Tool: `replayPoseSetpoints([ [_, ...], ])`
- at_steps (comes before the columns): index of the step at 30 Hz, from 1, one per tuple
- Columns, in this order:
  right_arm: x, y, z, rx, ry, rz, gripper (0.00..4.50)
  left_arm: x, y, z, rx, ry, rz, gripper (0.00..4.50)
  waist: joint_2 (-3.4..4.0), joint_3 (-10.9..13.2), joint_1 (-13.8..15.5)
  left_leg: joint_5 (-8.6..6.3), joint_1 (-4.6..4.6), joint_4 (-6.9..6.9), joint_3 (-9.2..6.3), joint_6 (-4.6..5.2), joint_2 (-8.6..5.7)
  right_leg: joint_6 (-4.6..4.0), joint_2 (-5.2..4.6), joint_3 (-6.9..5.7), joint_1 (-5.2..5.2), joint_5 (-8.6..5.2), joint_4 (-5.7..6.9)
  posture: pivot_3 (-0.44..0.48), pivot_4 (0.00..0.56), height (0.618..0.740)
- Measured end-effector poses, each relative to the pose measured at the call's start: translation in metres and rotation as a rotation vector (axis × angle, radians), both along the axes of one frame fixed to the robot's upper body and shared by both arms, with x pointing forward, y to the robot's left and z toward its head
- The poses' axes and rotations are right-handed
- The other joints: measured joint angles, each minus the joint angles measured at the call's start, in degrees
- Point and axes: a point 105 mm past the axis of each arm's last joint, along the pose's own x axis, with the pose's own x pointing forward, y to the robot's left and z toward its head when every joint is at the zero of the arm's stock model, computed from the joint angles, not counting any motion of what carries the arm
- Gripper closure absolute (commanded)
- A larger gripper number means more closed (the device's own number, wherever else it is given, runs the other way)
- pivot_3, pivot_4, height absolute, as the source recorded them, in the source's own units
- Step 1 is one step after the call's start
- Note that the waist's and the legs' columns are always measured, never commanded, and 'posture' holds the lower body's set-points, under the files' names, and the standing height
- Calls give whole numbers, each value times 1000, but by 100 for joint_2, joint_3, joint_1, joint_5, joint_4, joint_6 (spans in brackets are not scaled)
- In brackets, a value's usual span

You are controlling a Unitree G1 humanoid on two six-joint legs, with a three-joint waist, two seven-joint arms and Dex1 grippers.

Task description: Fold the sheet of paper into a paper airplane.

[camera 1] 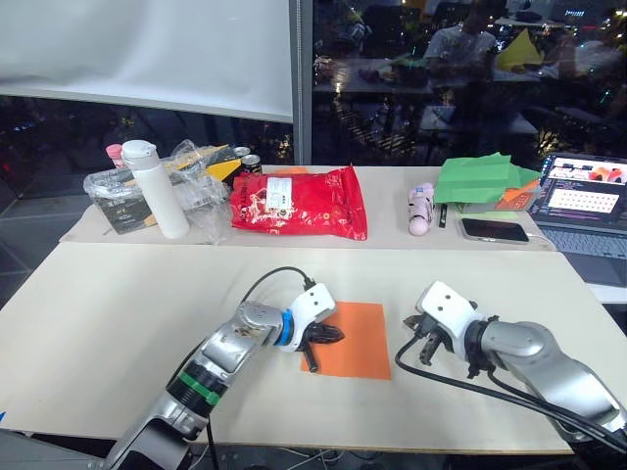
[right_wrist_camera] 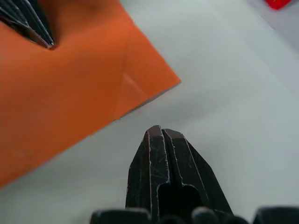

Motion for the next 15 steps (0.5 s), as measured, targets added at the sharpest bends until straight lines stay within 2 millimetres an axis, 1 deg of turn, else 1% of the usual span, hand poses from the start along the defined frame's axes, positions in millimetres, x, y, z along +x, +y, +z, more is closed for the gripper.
replayPoseSetpoints([
  [2, 5, 1, -2, -27, -7, 22, 4481, 1, 1, 0, 13, 2, 7, 4500, 2, -3, -29, -9, 3, 10, -2, 15, 0, 1, 0, -1, 7, -1, 2, 0, 150, 712],
  [6, 10, -1, -15, -61, 18, 36, 4481, -1, 0, 0, 27, 5, 15, 4500, 9, -7, -40, -12, 4, 15, -4, 21, 0, 3, 0, -1, 9, -2, 4, 0, 150, 712],
  [8, 14, -1, -18, -66, 17, 45, 4481, -3, -1, -1, 28, 1, 20, 4500, 14, -10, -44, -15, 4, 19, -4, 25, -1, 4, 1, -1, 12, -2, 5, 0, 150, 712],
  [13, 19, 10, -24, -59, 17, 81, 4481, -7, -2, -2, 26, 1, 35, 4500, 18, -13, -39, -18, 4, 21, -8, 30, -2, 6, 1, -3, 15, -4, 5, 0, 150, 712],
  [15, 22, 12, -26, -58, 20, 89, 4481, -5, 1, -1, 22, -3, 55, 4500, 16, -13, -42, -18, 5, 23, -8, 31, -2, 7, 1, -3, 17, -4, 5, 0, 150, 712],
])
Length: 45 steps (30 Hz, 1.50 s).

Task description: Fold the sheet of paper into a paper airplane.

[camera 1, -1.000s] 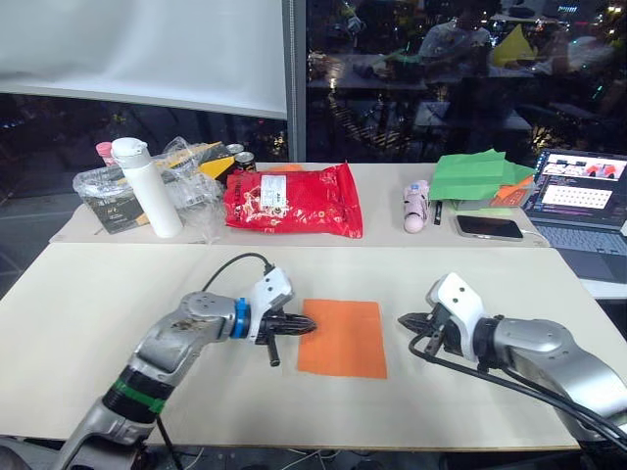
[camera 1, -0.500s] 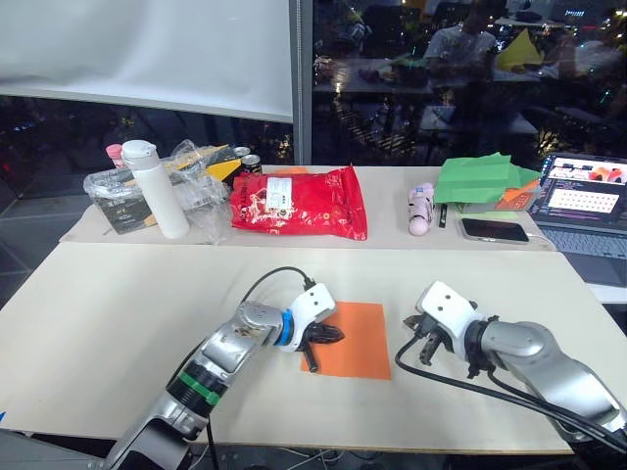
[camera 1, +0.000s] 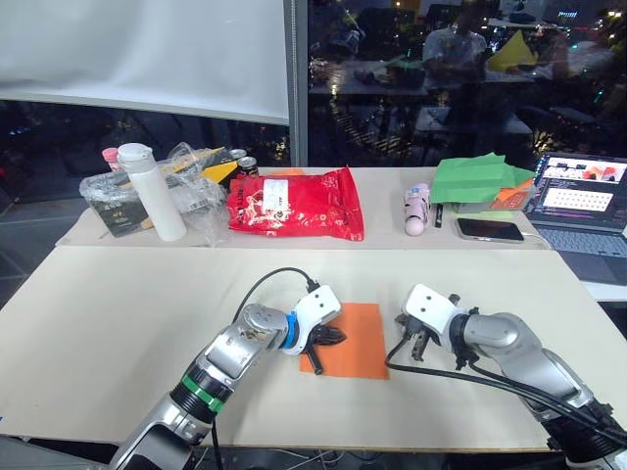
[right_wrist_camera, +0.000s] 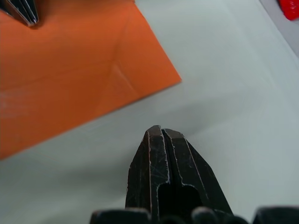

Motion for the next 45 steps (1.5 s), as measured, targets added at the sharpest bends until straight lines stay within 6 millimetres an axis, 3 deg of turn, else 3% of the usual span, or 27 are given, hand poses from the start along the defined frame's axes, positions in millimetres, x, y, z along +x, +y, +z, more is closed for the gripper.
replayPoseSetpoints([
  [5, -3, 12, -7, -10, 39, 58, 4481, 9, 13, 1, -16, -12, 90, 4500, 3, -2, -19, -1, 4, -1, -3, 1, 1, 0, 3, 0, 0, 0, 7, 0, 150, 712],
  [10, -23, 8, -7, -16, 130, 102, 4481, 4, 28, 1, -16, 12, 107, 4500, 4, -2, -8, -4, 4, -1, -5, 6, 1, 5, 3, -1, 1, -4, 6, 0, 150, 712],
  [18, -47, 17, -12, 9, 210, 167, 4481, 2, 27, -5, -10, 15, 96, 4500, -2, -22, -12, -7, 12, 0, -5, 9, 0, 5, 3, -2, 8, -7, 4, 0, 150, 712],
  [20, -45, 15, -12, -5, 192, 155, 4481, 2, 25, -4, -15, 15, 94, 4500, -2, -22, -2, -7, 12, 1, -5, 9, 0, 5, 3, -2, 8, -7, 4, 0, 150, 712],
  [27, -7, -4, -3, -114, 74, 78, 4481, 2, 23, -6, -22, 22, 92, 4500, 1, -25, 15, -9, 10, 2, -6, 12, -4, 5, 0, -2, 9, -8, 2, 0, 150, 712],
  [36, 20, 12, -6, -113, 29, 151, 4481, 4, 19, -7, -39, 36, 100, 4500, -1, -31, 7, -9, 19, 4, -7, 12, -4, 5, 0, -3, 20, -8, 2, 0, 150, 712],
  [41, 20, 19, -6, -89, 38, 180, 4481, 5, 18, -7, -43, 35, 107, 4500, -3, -34, 2, -9, 21, 4, -9, 12, -4, 6, 1, -4, 22, -8, 4, 0, 150, 712],
  [45, 15, 36, -6, 36, 77, 221, 4481, 5, 19, -7, -45, 33, 113, 4500, -3, -34, -12, -9, 20, 3, -11, 12, -4, 6, 1, -4, 22, -8, 6, 0, 150, 712],
])
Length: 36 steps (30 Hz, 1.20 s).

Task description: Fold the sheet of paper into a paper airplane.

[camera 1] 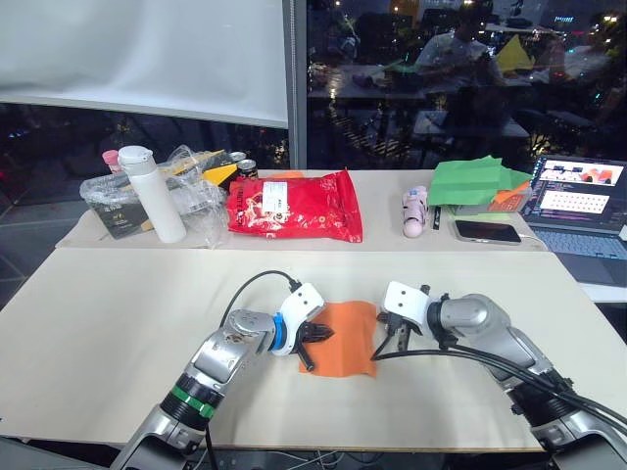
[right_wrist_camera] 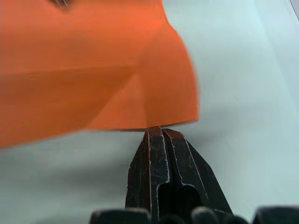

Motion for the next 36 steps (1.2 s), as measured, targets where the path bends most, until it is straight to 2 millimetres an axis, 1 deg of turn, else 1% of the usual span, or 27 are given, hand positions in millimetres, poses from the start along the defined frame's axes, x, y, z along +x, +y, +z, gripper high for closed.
replayPoseSetpoints([
  [1, -1, 6, 2, 50, 16, 4, 4481, 0, 0, 0, 0, -1, 1, 4500, 0, 0, 1, 0, -1, 0, 0, 0, 0, 0, 0, 0, 0, 0, 0, 0, 150, 712],
  [6, -2, 19, 12, 191, 54, 11, 4481, 0, 1, 0, -3, -1, 6, 4500, 0, 0, -4, 0, -1, -1, -3, 0, 0, 0, 0, -2, 0, 0, 0, 0, 150, 712],
  [9, -3, 28, 13, 230, 65, 23, 4481, 1, 3, 1, -8, -4, 15, 4500, 1, 0, -6, 0, 0, -1, -4, 0, 0, 0, 1, -3, -1, 0, 1, 0, 150, 712],
  [12, -3, 45, 17, 261, 61, 61, 4481, 2, 7, 3, -28, 5, 35, 4500, 1, 0, -37, 0, -2, -2, -4, 0, 2, 0, 4, -3, -6, 0, 6, 0, 150, 712],
  [14, -4, 52, 15, 268, 70, 76, 4481, 3, 11, 4, -46, 24, 56, 4500, 0, 0, -40, 0, -2, -2, -6, 0, 3, 0, 5, -3, -7, 0, 6, 0, 150, 712],
  [19, -1, 63, 4, 282, 111, 71, 4481, 6, 34, 6, -114, 79, 159, 4500, 1, 3, -71, 0, -11, -4, -9, 0, 3, 0, 6, -4, -17, 0, 10, 0, 150, 712],
  [22, 2, 71, -9, 245, 125, 77, 4481, 3, 48, 7, -128, 92, 187, 4500, 1, 5, -98, 0, -12, -8, -12, 0, 4, 0, 6, -7, -20, 0, 10, 0, 150, 712],
  [23, 2, 73, -12, 251, 132, 77, 4481, 3, 57, 8, -124, 89, 201, 4500, 1, 7, -117, 0, -13, -9, -14, 0, 6, 0, 8, -9, -21, 0, 11, 0, 150, 712],
  [26, 5, 76, -13, 257, 129, 81, 4481, 6, 86, 16, -72, 33, 215, 4500, 1, 9, -144, 0, -9, -10, -17, 0, 7, 0, 10, -12, -20, 0, 13, 0, 150, 712],
  [28, 4, 78, -14, 260, 134, 85, 4481, 9, 104, 28, -66, -30, 209, 4500, 2, 10, -142, 0, -7, -12, -18, 0, 8, 0, 11, -13, -20, -1, 13, 0, 150, 712],
  [29, 3, 79, -14, 261, 135, 88, 4481, 11, 109, 33, -73, -58, 205, 4500, 2, 10, -139, 0, -9, -12, -20, 0, 9, 0, 11, -16, -20, -1, 12, 0, 150, 712],
  [30, 2, 79, -15, 262, 137, 89, 4481, 13, 111, 39, -91, -87, 191, 4500, 2, 10, -136, 0, -9, -11, -20, -1, 8, -1, 10, -16, -18, -1, 11, 0, 150, 712],
  [32, 0, 79, -16, 267, 136, 90, 4481, 13, 105, 47, -134, -122, 147, 4500, 2, 10, -105, -1, -12, -10, -19, -2, 7, -2, 9, -17, -17, -1, 8, 0, 150, 712],
  [36, -4, 78, -15, 271, 129, 89, 4481, 9, 80, 45, -188, -124, 52, 4500, 2, 10, -83, -1, -20, -9, -20, -2, 7, -2, 9, -18, -20, -1, 7, 0, 150, 712],
])
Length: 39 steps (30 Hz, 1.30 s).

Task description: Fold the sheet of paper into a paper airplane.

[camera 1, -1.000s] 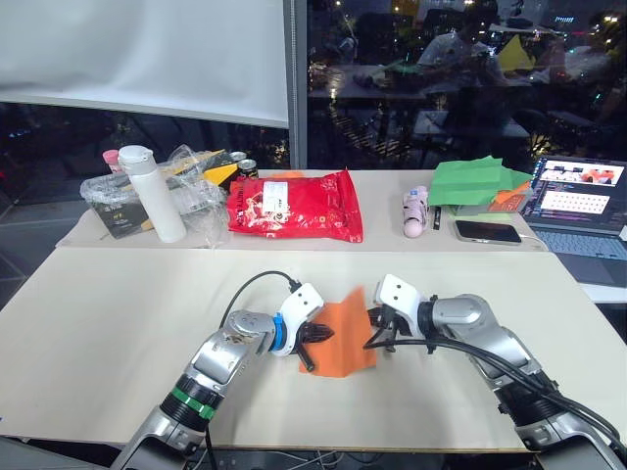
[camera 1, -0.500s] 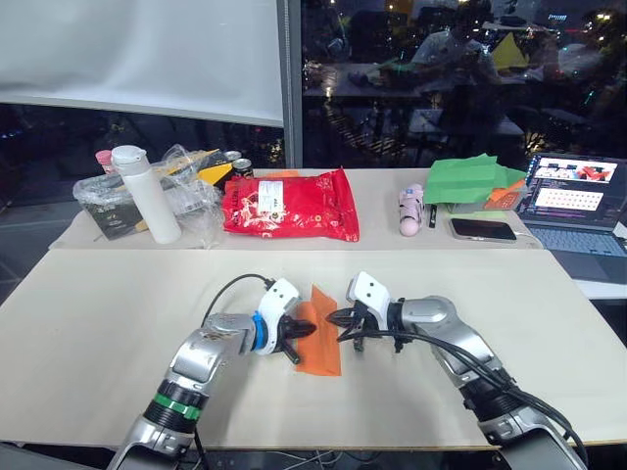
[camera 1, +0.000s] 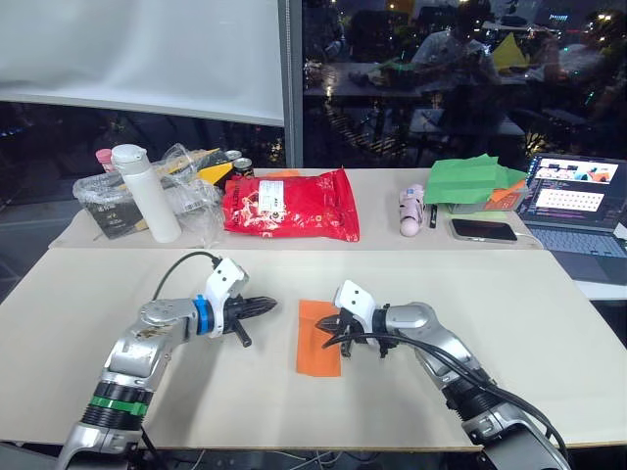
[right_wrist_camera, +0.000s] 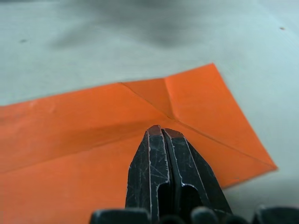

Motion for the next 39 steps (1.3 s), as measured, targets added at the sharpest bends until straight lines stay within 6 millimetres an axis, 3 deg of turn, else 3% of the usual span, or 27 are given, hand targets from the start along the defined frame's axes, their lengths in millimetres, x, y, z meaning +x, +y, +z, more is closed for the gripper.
replayPoseSetpoints([
  [5, -4, -5, -1, 3, -7, -33, 4481, 2, -28, -5, -16, -1, -97, 4500, 0, 0, 18, 0, -1, 2, -3, 0, -1, 0, 0, -1, -1, 0, 1, 0, 150, 712],
  [11, -2, -12, 0, 14, -6, -105, 4481, -3, -39, -28, 63, 62, -151, 4500, 1, 0, 16, 0, -1, 2, -4, 0, -1, 1, 1, -1, -1, 0, 1, 0, 150, 712],
  [23, 3, -16, 1, 45, 3, -174, 4481, 0, -42, -43, 94, 91, -114, 4500, 1, 0, 45, 0, -1, 3, -7, 0, -1, 2, 1, -3, 0, -1, 0, 0, 150, 712],
  [31, 42, -23, 5, 128, 44, -309, 4481, 1, -42, -43, 95, 83, -107, 4500, 1, 0, 16, 0, 0, 2, -9, 1, -1, 1, 2, -4, 1, 0, 2, 0, 150, 712],
  [39, 42, -35, 7, 128, -48, -246, 4481, 1, -37, -44, 95, 79, -95, 4500, 4, 1, -15, 0, -2, 0, -12, 1, -1, 3, 1, -6, 1, -1, 1, 0, 150, 712],
])
